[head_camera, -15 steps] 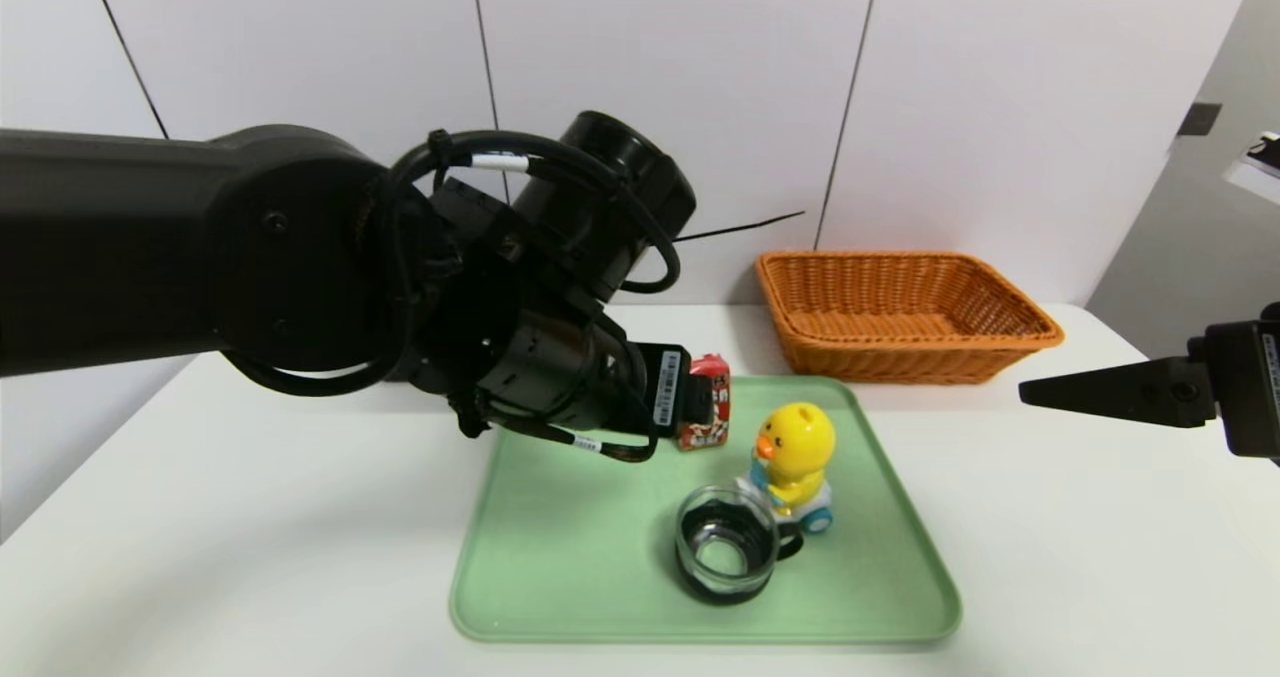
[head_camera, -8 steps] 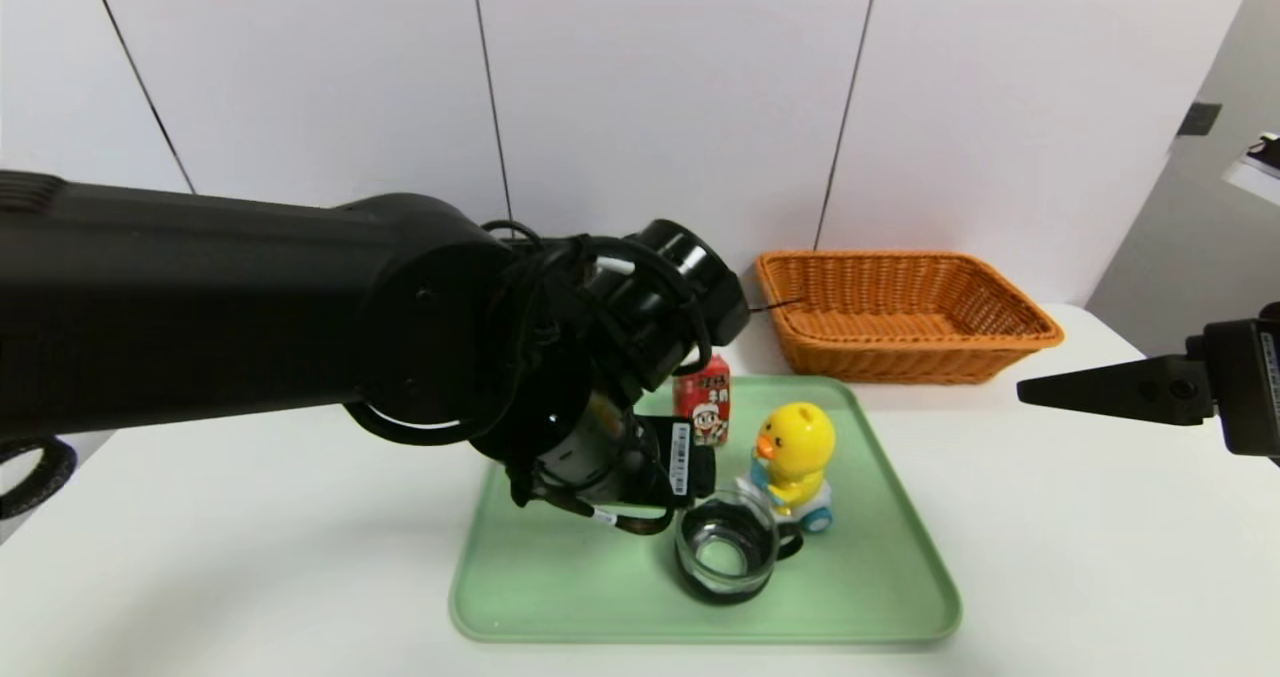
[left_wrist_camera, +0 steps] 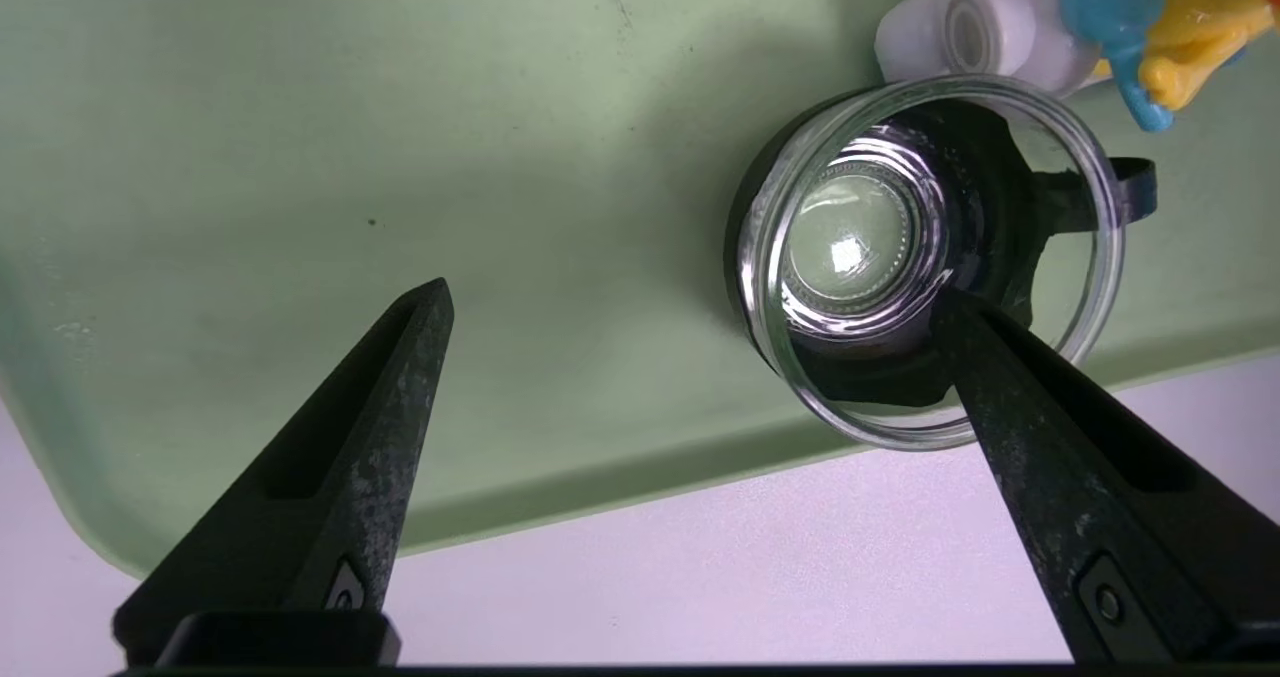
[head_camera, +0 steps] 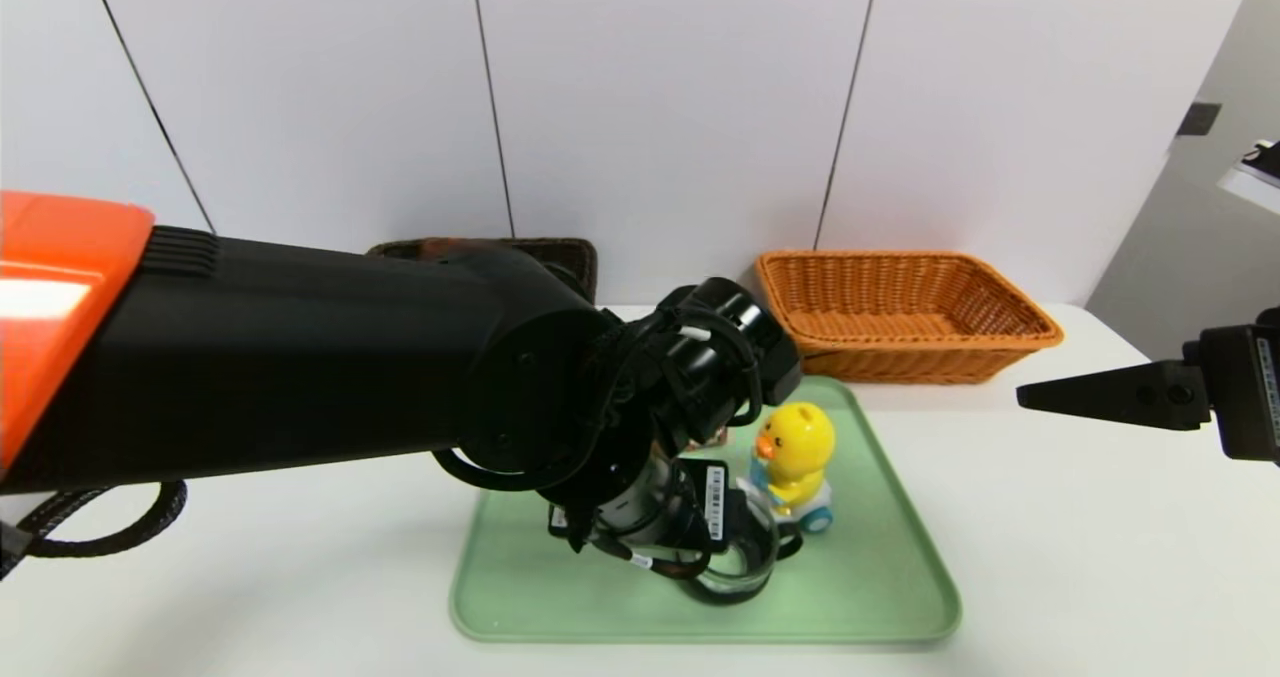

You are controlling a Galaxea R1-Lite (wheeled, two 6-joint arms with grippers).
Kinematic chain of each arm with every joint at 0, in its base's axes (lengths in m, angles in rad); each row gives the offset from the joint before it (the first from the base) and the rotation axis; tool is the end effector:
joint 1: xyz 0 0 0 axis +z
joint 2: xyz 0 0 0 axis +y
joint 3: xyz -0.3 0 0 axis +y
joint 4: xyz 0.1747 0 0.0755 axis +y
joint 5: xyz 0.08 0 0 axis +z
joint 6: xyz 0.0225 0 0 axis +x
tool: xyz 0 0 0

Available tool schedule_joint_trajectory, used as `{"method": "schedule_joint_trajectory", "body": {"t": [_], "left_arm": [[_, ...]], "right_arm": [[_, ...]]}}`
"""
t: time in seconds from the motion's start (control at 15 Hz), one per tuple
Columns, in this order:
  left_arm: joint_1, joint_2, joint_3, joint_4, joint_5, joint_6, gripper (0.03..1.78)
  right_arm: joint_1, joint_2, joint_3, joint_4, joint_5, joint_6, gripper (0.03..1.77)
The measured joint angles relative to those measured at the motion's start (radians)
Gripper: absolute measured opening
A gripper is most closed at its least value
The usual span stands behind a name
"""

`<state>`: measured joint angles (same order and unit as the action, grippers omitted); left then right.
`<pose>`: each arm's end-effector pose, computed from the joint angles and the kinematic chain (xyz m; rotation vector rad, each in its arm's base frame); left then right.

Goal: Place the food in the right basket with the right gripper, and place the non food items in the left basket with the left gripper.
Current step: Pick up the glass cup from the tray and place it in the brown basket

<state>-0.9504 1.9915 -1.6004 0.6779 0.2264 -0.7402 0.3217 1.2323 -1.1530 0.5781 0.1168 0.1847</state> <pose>0.2145 -0.2915 0.1877 -0.0579 1.0634 -0.2754 0.1524 0.0536 0.2819 0.1074 0.6954 0.3600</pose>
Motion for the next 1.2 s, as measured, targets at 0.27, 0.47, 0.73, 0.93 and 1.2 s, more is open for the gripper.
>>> {"method": "schedule_joint_trajectory", "body": {"t": [0.27, 0.47, 0.73, 0.93, 1.2], "left_arm": [[-0.005, 0.031, -0.003, -0.001, 0.002, 0.007, 1.69], [-0.005, 0.051, -0.004, -0.003, 0.003, 0.007, 1.69], [-0.005, 0.069, -0.004, -0.006, 0.003, 0.012, 1.69], [-0.005, 0.079, -0.004, -0.006, 0.003, 0.011, 1.25], [-0.005, 0.085, -0.004, -0.004, 0.003, 0.014, 0.80]], "right_arm": [[0.000, 0.001, 0.001, 0.000, 0.000, 0.000, 1.70], [-0.003, 0.001, 0.001, 0.000, 0.000, 0.000, 1.70], [-0.007, 0.001, 0.003, 0.000, 0.002, -0.001, 1.70], [-0.008, 0.002, 0.003, 0.000, 0.003, -0.002, 1.70], [-0.008, 0.003, 0.003, 0.000, 0.003, -0.001, 1.70]]}}
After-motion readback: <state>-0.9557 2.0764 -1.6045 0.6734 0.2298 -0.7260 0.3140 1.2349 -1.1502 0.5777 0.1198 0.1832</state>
